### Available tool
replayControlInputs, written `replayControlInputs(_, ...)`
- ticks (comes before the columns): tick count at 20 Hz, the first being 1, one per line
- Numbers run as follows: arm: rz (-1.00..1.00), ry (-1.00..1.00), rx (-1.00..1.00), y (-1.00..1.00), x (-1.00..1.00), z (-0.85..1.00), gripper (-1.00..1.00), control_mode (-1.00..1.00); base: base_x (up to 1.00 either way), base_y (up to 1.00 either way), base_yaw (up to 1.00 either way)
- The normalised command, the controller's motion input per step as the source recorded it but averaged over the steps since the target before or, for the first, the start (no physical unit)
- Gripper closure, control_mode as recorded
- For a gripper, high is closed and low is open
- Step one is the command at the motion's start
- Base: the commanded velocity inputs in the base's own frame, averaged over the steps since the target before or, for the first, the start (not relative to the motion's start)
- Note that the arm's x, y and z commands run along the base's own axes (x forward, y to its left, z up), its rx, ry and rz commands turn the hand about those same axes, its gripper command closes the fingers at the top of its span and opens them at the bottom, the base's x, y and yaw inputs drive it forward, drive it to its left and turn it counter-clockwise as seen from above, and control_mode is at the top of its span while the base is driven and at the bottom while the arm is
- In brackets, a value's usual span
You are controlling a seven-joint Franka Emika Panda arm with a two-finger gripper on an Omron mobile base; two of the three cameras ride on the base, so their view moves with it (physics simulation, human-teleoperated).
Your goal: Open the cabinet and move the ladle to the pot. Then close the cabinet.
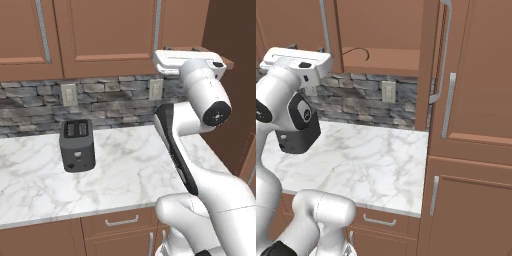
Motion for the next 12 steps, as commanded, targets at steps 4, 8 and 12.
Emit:
replayControlInputs(4, 0.0, 0.0, 0.0, 0.0, 0.38, -0.05, -1.0, -1.0, 0.0, 0.0, 0.0)
replayControlInputs(8, 0.0, 0.0, 0.0, 0.01, 0.22, -0.13, -1.0, -1.0, 0.0, 0.0, 0.0)
replayControlInputs(12, 0.0, 0.0, -0.01, 0.01, 0.21, -0.06, -1.0, -1.0, 0.0, 0.0, 0.0)
